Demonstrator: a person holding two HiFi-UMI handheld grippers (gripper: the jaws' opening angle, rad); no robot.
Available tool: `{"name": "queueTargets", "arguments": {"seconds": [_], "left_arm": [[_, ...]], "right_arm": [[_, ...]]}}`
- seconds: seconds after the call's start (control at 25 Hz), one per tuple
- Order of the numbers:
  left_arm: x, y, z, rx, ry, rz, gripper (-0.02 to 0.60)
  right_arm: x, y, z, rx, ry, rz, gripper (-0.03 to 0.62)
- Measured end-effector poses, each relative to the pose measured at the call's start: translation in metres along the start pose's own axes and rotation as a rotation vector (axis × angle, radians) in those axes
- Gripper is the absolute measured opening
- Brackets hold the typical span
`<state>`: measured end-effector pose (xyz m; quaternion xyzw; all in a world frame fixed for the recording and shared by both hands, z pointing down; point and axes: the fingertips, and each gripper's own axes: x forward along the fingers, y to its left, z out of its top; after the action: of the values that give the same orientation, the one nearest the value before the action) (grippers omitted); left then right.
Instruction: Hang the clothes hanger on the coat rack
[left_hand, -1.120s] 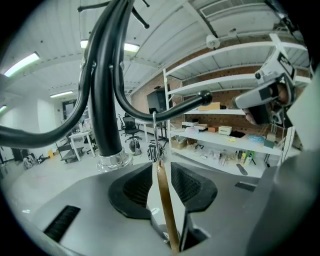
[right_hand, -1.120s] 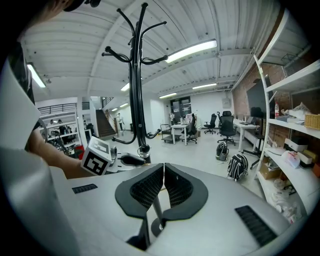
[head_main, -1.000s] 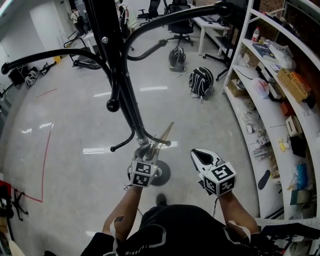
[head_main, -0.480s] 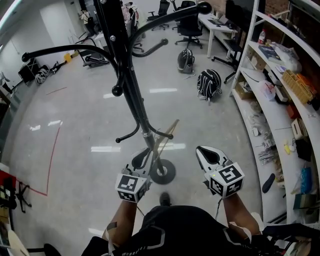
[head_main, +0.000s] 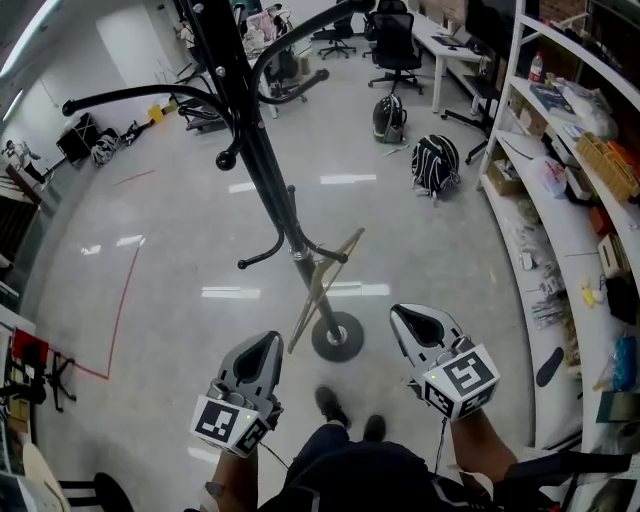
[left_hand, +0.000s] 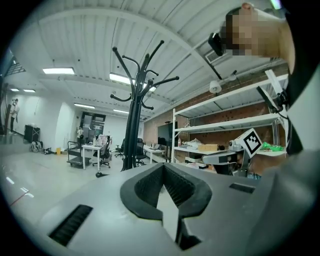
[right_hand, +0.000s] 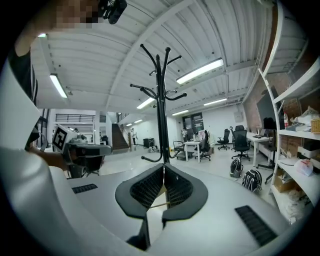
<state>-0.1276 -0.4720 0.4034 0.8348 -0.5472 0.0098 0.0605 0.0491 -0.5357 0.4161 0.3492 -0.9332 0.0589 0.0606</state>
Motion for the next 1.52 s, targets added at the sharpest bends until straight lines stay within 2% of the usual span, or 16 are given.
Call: {"name": "queueTargets", "arguments": {"seconds": [0.32, 0.48, 0.72, 0.96, 1.08, 1.24, 1.4, 1.52], "left_arm": [[-0.058, -0.009, 0.007, 0.015, -0.03, 0.018, 0.002], [-0.111, -0.012, -0.001, 0.034, -0.03, -0.001, 0.002], [-0.216, -0.012, -0.021, 0.013, -0.007, -0.03, 0.002], [-0.287, -0.016, -0.029, -0.012, -0.028, -0.072, 0.002], [-0.309, -0.031, -0.026, -0.026, -0.04, -0.106, 0.002], [-0.331, -0.06, -0.014, -0.017, -0.062, -0.136, 0.002], [-0.359, -0.093, -0.014, -0.035, -0.077, -0.113, 0.002], [-0.381, -0.135, -0.018, -0.021, -0.066, -0.11, 0.0]], "right_arm": [[-0.012, 0.049, 0.007, -0.056, 0.01, 0.023, 0.009], [-0.023, 0.102, 0.0, -0.058, 0.014, 0.017, 0.009], [-0.052, 0.204, -0.027, -0.034, 0.039, -0.002, 0.009], [-0.089, 0.279, -0.04, -0.044, 0.064, -0.029, 0.009], [-0.118, 0.306, -0.036, -0.069, 0.084, -0.04, 0.009], [-0.16, 0.318, -0.031, -0.071, 0.086, -0.07, 0.009], [-0.205, 0.333, -0.035, -0.071, 0.059, -0.065, 0.009], [-0.25, 0.342, -0.043, -0.065, 0.045, -0.06, 0.009]]}}
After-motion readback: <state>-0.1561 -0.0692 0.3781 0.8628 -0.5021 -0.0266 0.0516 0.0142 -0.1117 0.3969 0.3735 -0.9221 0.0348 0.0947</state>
